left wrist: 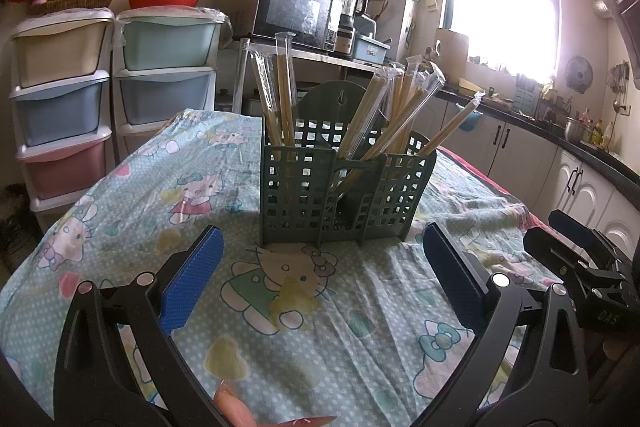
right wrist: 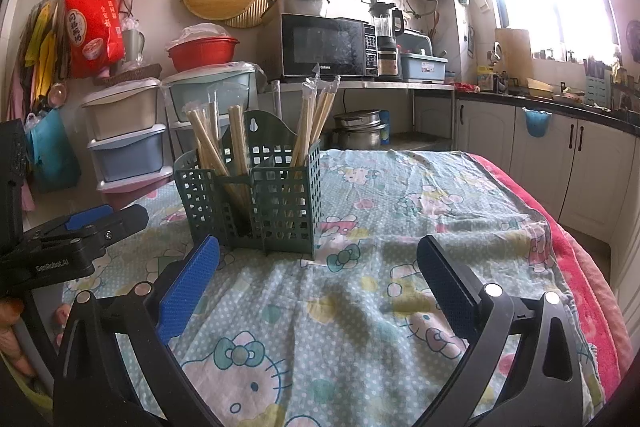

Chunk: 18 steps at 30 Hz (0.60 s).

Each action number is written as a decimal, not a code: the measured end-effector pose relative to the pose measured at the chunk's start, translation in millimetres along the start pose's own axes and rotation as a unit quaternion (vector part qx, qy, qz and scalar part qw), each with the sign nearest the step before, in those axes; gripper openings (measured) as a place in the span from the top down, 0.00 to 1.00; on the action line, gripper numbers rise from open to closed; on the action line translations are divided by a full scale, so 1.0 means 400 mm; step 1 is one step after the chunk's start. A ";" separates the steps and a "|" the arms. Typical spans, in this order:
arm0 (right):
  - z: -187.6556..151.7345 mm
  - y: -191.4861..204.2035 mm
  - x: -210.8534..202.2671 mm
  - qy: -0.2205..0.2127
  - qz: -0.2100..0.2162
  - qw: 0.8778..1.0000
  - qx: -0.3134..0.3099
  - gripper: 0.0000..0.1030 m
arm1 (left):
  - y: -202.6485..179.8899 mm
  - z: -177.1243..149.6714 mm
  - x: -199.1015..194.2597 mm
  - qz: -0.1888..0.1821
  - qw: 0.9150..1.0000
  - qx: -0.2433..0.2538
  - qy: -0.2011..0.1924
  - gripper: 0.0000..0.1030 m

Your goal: Organize utensils

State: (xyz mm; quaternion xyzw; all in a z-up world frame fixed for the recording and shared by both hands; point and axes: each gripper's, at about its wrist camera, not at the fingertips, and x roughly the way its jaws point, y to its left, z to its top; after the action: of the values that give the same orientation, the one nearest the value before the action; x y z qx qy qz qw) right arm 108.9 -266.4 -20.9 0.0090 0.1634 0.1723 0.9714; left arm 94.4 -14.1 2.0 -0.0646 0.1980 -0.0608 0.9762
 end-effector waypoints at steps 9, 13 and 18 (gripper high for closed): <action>-0.001 0.000 0.000 0.000 0.000 1.000 0.000 0.06 | 0.000 -0.002 0.000 -0.003 1.000 -0.001 0.002 0.10; -0.001 -0.002 -0.001 0.000 -0.001 1.000 0.000 0.06 | 0.001 -0.010 0.013 -0.001 1.000 -0.002 0.012 0.10; 0.001 -0.005 -0.001 -0.001 -0.001 1.000 0.001 0.06 | 0.001 -0.014 0.021 0.002 1.000 -0.006 0.020 0.10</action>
State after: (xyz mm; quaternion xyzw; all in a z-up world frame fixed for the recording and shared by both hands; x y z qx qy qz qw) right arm 109.1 -268.5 -20.6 0.0104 0.1628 0.1712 0.9716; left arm 99.8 -15.4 -6.5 -0.0687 0.2183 -0.0589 0.9717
